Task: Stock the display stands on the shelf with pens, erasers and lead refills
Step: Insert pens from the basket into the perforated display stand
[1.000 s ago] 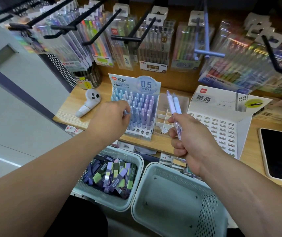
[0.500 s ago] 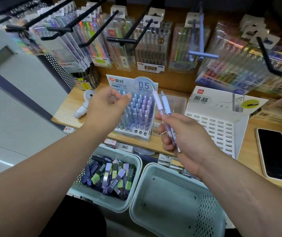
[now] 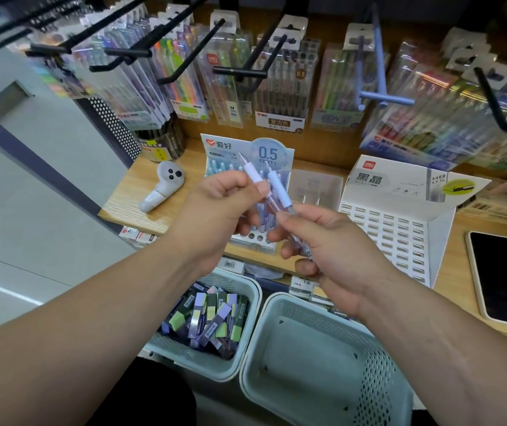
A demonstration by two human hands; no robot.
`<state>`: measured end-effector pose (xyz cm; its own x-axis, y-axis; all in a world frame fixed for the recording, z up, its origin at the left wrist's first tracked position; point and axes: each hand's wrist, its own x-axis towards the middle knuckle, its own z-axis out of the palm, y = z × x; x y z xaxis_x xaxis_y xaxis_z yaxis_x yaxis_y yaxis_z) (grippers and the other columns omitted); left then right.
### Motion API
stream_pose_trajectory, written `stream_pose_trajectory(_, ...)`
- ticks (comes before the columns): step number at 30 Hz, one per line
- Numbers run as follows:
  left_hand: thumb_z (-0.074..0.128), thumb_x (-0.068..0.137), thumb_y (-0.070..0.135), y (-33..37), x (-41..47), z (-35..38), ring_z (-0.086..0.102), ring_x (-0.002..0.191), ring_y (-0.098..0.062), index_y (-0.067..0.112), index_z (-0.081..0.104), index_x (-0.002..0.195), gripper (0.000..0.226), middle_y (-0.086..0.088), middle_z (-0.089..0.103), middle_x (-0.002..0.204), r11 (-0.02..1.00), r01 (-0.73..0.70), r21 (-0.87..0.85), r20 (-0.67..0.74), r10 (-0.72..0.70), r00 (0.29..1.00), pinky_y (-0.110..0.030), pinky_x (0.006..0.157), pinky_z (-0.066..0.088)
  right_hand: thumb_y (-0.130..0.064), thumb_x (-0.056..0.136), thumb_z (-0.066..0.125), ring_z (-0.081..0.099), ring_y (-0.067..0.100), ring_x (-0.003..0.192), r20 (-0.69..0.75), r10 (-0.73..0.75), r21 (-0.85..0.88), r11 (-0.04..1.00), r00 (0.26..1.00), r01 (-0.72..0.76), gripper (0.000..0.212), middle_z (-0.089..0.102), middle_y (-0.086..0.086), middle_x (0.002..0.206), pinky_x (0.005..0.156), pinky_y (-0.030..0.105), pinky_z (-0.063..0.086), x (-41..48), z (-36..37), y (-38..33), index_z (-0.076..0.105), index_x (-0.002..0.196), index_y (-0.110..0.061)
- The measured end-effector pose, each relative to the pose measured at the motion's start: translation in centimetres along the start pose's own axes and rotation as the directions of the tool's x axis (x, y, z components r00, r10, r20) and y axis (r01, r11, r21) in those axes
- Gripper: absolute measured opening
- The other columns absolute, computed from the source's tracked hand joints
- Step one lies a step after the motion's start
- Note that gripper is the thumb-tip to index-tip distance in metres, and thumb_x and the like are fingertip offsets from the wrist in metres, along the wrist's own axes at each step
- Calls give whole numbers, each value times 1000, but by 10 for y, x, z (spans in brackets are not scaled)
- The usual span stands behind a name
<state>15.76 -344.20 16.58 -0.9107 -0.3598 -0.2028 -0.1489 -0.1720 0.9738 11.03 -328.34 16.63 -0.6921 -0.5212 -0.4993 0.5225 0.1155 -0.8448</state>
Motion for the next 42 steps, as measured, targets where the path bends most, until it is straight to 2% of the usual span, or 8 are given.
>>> stream_pose_trajectory(9,64,95,15,4,7,-12,58,65,-13,17,69,96,5,-2,67,94,974,82,-212,-127,-110,986,-27,58,43,-12,93,70,33,7,48,-149,-17,211,976,989,49,5,66,8,71,39,16,25,4,-3,-5,71,90,-8)
stream_pose_trajectory(13,81,82,31,-6,12,-23,54,82,-10,25,56,116,43,4,56,105,934,36,356,-500,158,852,-30,75,45,-15,88,76,37,7,46,-287,-109,29,992,952,123,11,64,5,65,42,19,30,5,-8,-6,73,85,-6)
stream_pose_trajectory(16,82,80,29,-1,6,-23,46,82,4,26,65,117,40,6,54,111,528,-297,796,-69,566,821,-23,81,44,-18,87,77,40,7,42,-318,-146,-69,989,937,130,18,65,6,63,45,21,32,4,-10,-6,71,77,-4)
stream_pose_trajectory(19,81,80,20,-11,-1,-13,60,91,-8,16,72,113,35,-1,62,112,227,-584,779,368,589,720,-33,77,55,-17,87,76,34,11,43,-297,-123,-62,992,947,110,21,63,7,60,41,22,29,3,-7,-4,69,71,-5)
stream_pose_trajectory(22,80,79,20,-24,1,-8,67,79,-24,11,75,99,23,-4,69,93,63,-667,743,505,602,619,-39,64,57,-17,88,75,32,9,39,-225,-99,-33,995,969,93,24,60,6,57,38,19,27,0,-2,-1,65,68,-7)
stream_pose_trajectory(31,70,92,19,-35,14,-17,47,64,-4,20,49,66,33,11,47,71,386,-430,816,233,461,856,-10,62,33,-50,91,68,30,11,42,-264,10,55,999,964,5,44,54,1,56,40,21,23,-5,-14,-7,74,95,-7)
stream_pose_trajectory(34,69,92,21,-44,19,-18,56,71,-16,5,60,66,32,-3,53,76,485,-265,833,80,369,926,-24,66,42,-47,93,67,29,12,45,-263,19,70,998,965,-1,41,55,2,56,40,21,22,-5,-19,-6,74,96,-6)
stream_pose_trajectory(42,68,89,13,-56,24,-12,62,74,-21,5,70,84,10,-6,67,84,420,-208,883,36,383,923,-37,70,50,-33,96,66,29,11,44,-238,9,78,997,971,10,28,54,3,58,39,20,22,-7,-25,-1,73,97,-6)
